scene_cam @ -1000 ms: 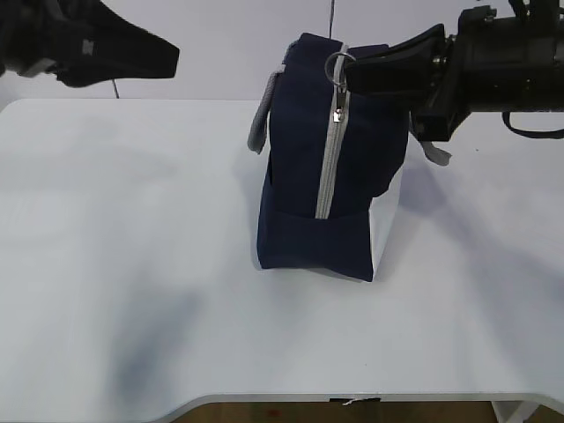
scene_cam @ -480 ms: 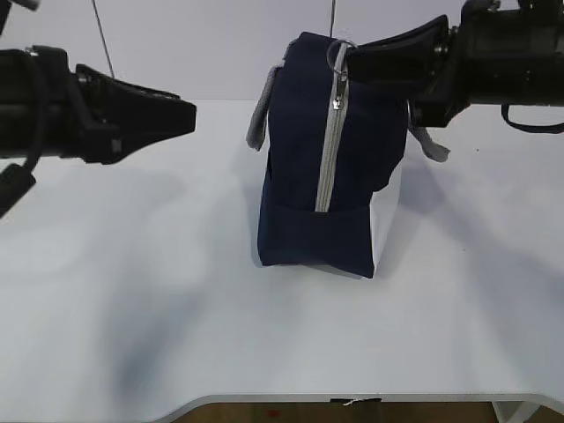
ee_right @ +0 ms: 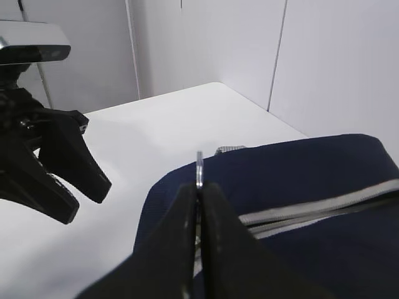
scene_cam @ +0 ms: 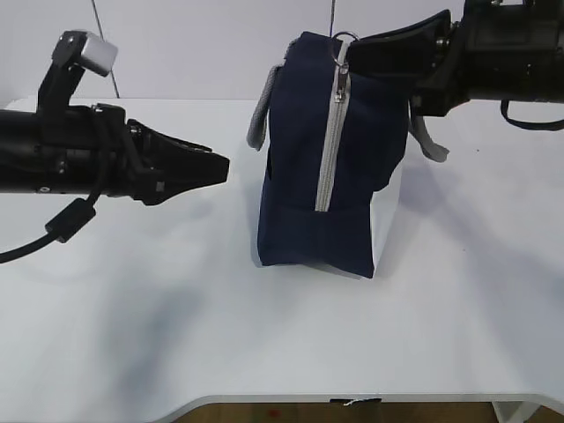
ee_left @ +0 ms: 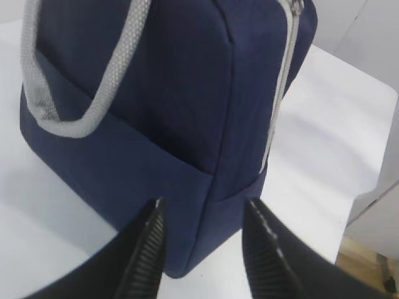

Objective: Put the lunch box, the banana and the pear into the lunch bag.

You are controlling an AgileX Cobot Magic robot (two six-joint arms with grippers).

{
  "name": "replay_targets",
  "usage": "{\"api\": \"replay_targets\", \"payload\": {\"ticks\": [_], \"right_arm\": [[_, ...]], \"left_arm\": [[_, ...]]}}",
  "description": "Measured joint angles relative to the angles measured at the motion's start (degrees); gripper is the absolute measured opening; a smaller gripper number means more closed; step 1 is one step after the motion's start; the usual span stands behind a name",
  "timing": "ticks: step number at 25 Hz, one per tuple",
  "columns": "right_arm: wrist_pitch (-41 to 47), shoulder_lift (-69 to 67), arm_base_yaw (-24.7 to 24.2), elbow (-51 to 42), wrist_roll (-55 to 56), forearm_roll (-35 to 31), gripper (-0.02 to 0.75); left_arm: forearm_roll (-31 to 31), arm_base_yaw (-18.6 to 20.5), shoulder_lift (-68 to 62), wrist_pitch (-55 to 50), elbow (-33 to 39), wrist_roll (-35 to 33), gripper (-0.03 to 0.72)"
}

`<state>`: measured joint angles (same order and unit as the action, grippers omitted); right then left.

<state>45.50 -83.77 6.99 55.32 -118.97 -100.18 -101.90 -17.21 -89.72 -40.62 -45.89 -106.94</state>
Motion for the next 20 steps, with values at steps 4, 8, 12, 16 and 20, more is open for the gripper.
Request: {"api": "replay_targets", "payload": {"ticks": [4,8,12,16,20], "right_arm": [[0.0,0.0,0.0,0.0,1.0,0.0,0.006],[0.0,0.0,0.0,0.0,1.2,0.0,0.006],[0.0,0.0,0.0,0.0,1.2,0.0,0.006],[0.0,0.0,0.0,0.0,2.0,0.0,0.006],[0.0,0.0,0.0,0.0,2.3,0.0,0.006]], "left_arm": [[0.0,-3.2,-0.1,1.9,-2.8,0.0,0.319],[-0.2,-7.8,-0.1,9.6,-5.2,0.0,0.319],[-0.5,-10.1,-0.7,12.7,-7.3,0.0,0.320],[-0.7,-10.7,-2.3,14.2,-8.1,0.0,0.320],[-0.7,-10.8,-2.6,14.2,-8.3,0.5,0.320]]}}
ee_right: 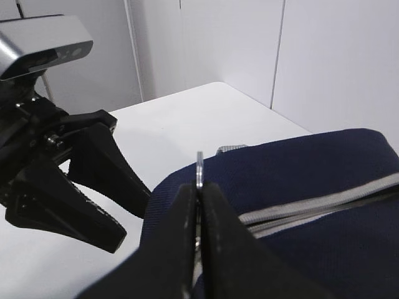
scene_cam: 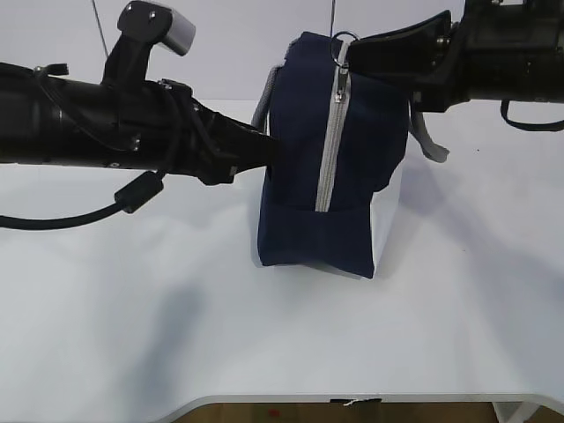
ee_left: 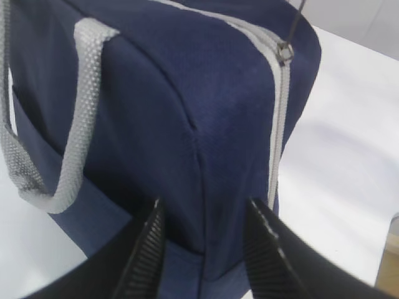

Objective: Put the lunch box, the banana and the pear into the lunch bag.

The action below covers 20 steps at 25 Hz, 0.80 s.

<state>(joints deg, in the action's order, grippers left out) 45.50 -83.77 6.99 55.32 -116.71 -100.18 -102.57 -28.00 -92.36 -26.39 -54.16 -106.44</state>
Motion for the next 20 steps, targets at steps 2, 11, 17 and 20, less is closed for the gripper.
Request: {"api": "replay_targets", "payload": {"ticks": [2,11,17,20], "right_arm": [[0.0,0.0,0.0,0.0,0.1,0.0,0.006],[0.0,0.0,0.0,0.0,0.7,-0.1,0.006],[0.0,0.0,0.0,0.0,1.2,-0.1,0.006],[0.0,0.0,0.0,0.0,1.4,-0.1,0.006]], "left_arm": [[0.0,0.0,0.0,0.0,0.0,0.1,0.321],[0.0,0.0,-0.1,-0.2,-0.1,1.9,0.320],[0.0,0.0,-1.3,-2.7,-0.1,3.8,0.321],[0.0,-0.1,-1.6,-3.5,-0.3,3.9,0.320]]}}
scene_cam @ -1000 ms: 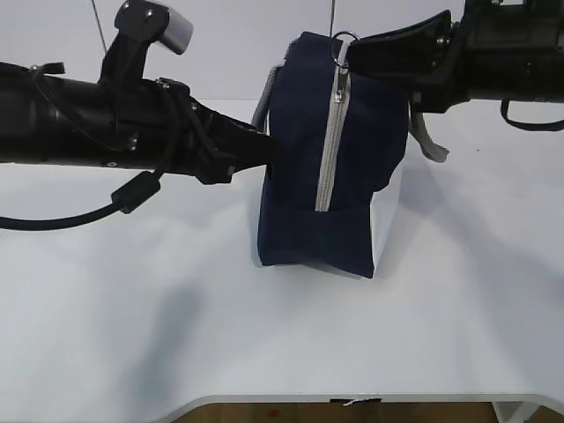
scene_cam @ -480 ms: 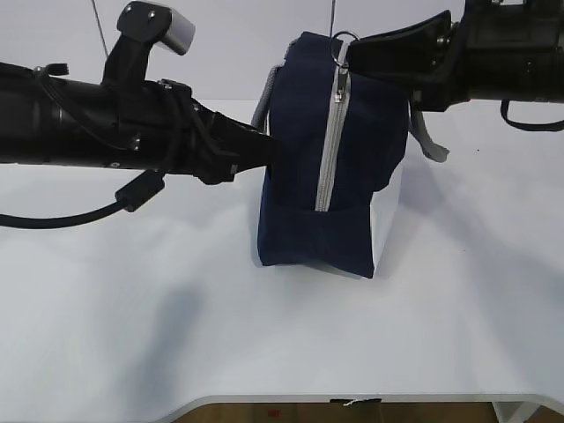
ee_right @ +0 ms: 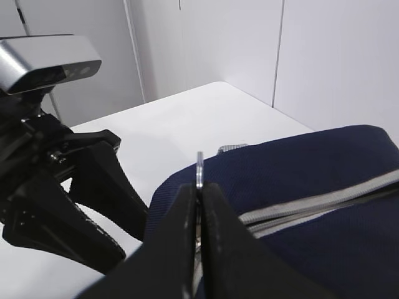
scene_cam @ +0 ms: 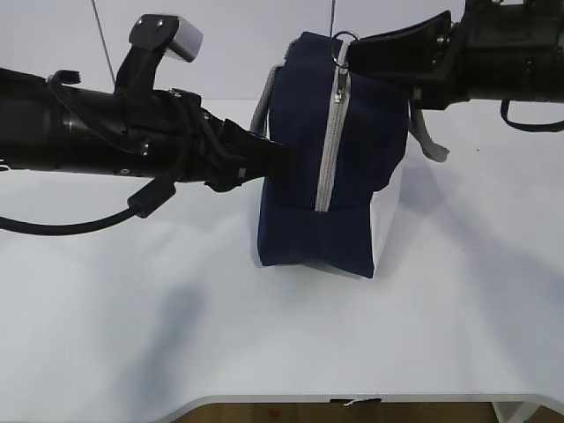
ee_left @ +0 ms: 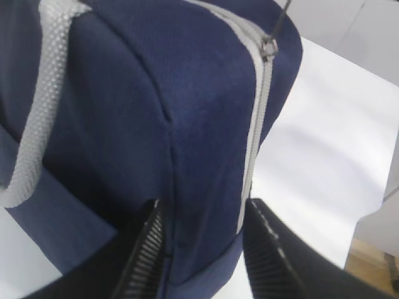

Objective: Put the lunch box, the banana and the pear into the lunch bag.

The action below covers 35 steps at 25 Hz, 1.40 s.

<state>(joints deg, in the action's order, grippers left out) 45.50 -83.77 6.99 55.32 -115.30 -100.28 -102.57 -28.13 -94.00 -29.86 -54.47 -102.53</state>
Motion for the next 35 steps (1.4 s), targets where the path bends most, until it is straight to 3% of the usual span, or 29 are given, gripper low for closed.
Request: {"api": "replay_targets", "payload": {"ticks": [13,26,35], "right_arm": [[0.5,0.0,0.0,0.0,0.1,0.0,0.006],[0.5,0.0,0.0,0.0,0.2,0.0,0.006],[-2.2,-0.2,0.0,0.1,2.9,-0.9,0.006]], "left_arm": [[0.0,0.0,-2.9,-1.2,-3.8,0.3,0.312],[0.0,0.0,-3.5,-1.2,-4.1,0.4,0.156],[0.1,0.0,-3.6,-2.6,-4.1,0.5,0.000]]}}
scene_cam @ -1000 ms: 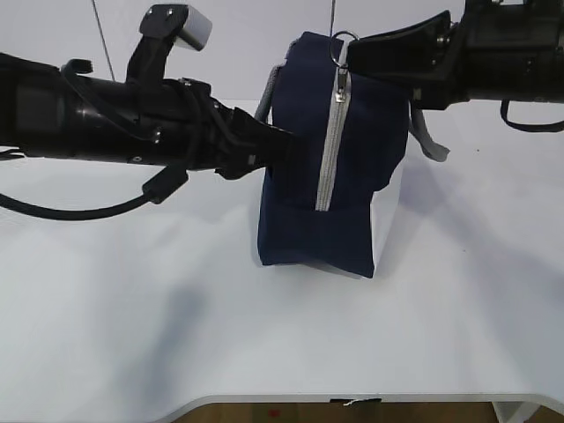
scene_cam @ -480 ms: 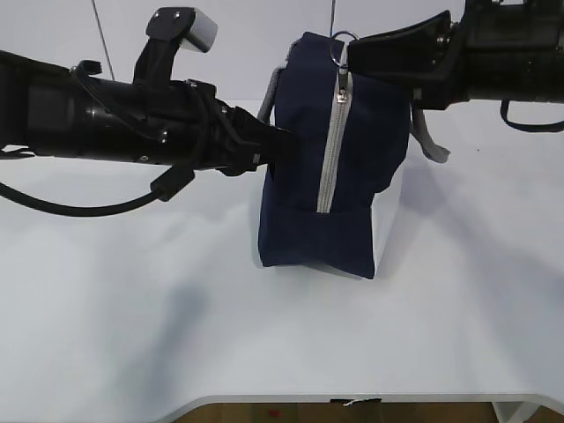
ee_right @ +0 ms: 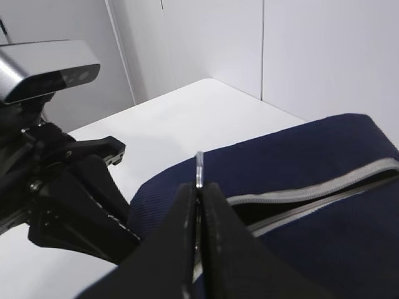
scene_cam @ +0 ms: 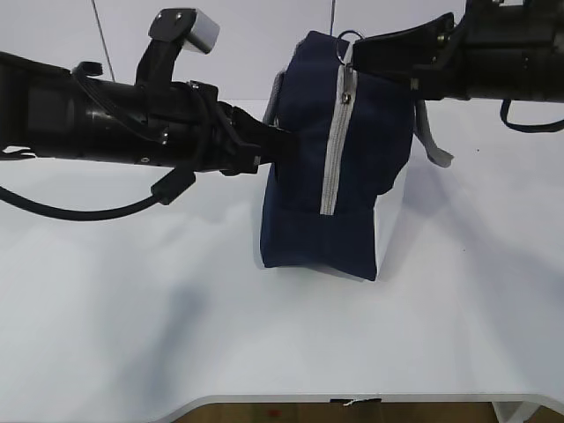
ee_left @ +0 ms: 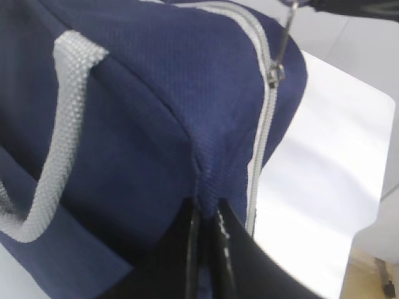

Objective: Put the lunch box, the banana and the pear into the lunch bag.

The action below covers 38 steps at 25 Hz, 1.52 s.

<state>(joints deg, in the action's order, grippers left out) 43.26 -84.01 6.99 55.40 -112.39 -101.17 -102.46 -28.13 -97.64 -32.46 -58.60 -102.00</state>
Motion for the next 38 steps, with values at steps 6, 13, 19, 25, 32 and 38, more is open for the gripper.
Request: {"api": "replay_targets", "payload": {"ticks": [6,13,19,25,32,38], "right_arm": [[-0.2,-2.0,0.0,0.9,1.9,-0.7,0.006],[-0.3,-3.2,0.1,3.3,2.8,-0.6,0.006],[-0.3,-4.9,0.1,4.1,5.4,-0.7,0.006],[-0.3,-5.1,0.1,5.3,6.0,-0.6,0.006],[-1.1,-5.4,0.1,8.6,7.5,0.1,0.006],[-2.6,-5.8,0.1,8.8,8.6,0.1,0.006]], "left_arm": [[0.4,0.0,0.0,-1.2,0.0,0.0,-0.001],[0.3,0.0,0.0,-2.0,0.0,0.0,-0.002],[0.3,0.0,0.0,-2.5,0.0,0.2,-0.002],[0.4,0.0,0.0,-2.7,0.0,0.2,-0.002],[0.1,0.0,0.0,-3.3,0.0,0.3,-0.003],[0.1,0.0,0.0,-4.6,0.0,0.3,-0.004]]}}
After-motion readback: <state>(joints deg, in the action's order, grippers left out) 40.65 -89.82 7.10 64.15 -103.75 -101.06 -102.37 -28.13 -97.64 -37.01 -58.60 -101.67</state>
